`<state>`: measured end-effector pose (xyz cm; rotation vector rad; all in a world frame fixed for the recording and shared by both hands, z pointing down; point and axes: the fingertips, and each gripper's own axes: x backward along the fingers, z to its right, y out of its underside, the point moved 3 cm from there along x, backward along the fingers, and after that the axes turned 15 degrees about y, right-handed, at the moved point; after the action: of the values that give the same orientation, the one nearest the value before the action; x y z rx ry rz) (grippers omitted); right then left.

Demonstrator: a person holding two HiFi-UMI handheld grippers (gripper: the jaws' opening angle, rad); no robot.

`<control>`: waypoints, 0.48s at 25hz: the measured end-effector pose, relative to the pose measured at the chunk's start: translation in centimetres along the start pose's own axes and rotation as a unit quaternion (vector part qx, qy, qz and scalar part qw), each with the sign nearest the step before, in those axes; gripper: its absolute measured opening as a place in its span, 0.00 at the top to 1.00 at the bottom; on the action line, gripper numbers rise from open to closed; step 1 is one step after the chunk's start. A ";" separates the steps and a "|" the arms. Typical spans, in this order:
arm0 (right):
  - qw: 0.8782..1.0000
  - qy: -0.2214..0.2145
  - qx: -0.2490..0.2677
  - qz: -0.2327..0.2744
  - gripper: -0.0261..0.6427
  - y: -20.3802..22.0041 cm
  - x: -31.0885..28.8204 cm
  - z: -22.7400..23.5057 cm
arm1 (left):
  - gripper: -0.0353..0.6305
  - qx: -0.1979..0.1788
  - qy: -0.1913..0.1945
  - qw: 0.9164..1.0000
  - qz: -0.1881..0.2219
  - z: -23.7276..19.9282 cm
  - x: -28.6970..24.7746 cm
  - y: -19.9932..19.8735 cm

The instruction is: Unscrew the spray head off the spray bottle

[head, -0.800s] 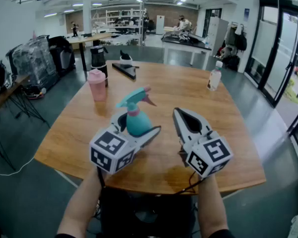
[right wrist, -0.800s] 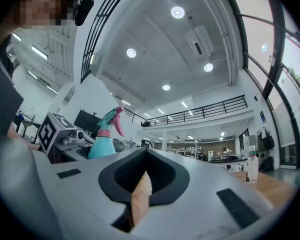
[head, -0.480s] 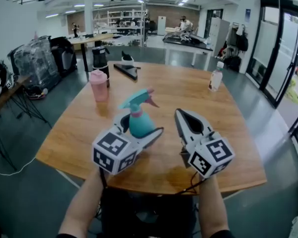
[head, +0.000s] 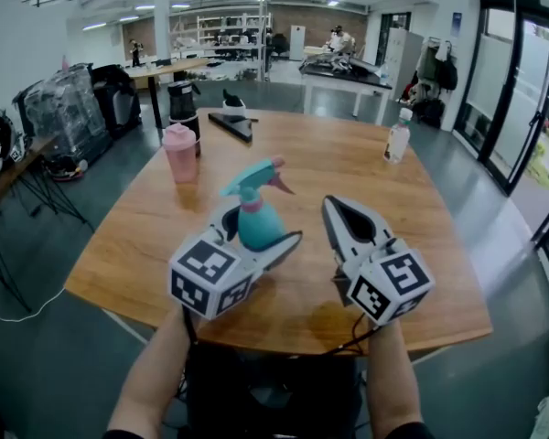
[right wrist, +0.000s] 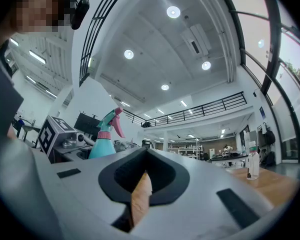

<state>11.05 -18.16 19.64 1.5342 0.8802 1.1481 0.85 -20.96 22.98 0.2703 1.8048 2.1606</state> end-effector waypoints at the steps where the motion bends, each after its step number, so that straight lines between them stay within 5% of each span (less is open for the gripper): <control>1: 1.000 -0.002 0.000 0.000 0.94 0.1 0.0 0.0 | 0.34 0.000 0.000 1.000 0.000 0.0 0.0 0.0; 12: 1.000 -0.007 -0.005 0.004 0.94 -0.2 0.3 0.6 | 0.34 0.007 -0.001 1.000 -0.005 0.2 -0.3 0.1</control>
<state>11.74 -17.94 19.45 1.5358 0.8585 1.1451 1.12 -20.92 23.14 0.2658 1.8176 2.1413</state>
